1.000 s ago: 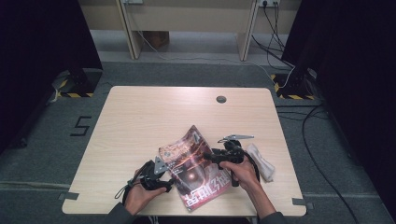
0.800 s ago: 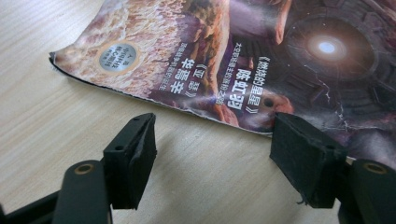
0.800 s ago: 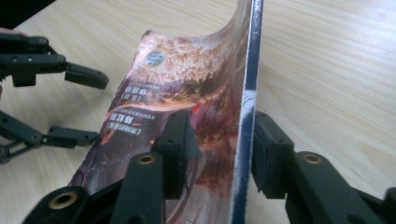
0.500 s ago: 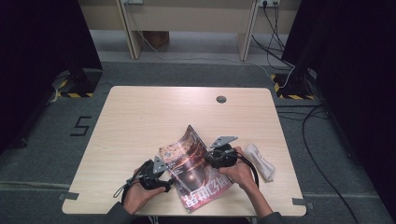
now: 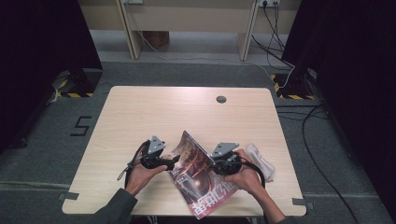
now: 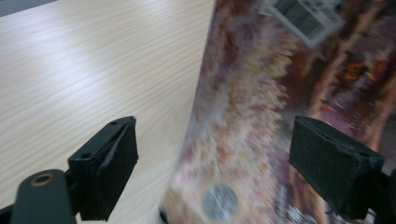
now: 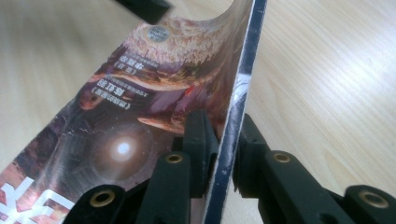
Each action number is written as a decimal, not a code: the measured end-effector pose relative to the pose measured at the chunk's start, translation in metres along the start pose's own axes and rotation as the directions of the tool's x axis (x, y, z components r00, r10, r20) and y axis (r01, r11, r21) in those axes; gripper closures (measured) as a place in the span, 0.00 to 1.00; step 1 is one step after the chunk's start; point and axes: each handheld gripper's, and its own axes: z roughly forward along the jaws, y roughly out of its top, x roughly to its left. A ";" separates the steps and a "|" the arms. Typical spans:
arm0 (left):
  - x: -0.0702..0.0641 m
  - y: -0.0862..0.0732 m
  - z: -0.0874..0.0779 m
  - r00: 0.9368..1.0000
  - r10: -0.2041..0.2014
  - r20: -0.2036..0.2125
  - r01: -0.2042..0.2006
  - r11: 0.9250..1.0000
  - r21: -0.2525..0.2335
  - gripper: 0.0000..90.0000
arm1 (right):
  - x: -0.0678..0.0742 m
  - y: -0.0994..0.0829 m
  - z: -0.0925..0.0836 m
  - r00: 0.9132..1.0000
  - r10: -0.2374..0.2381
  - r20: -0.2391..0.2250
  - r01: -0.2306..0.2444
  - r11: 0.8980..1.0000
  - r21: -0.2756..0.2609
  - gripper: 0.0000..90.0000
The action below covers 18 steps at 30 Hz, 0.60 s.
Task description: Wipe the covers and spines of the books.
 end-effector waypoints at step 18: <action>-0.001 -0.005 0.023 0.948 0.048 0.314 -0.026 0.997 -0.075 0.25 | 0.006 0.010 -0.015 0.988 -0.144 -0.056 0.146 0.989 0.022 0.90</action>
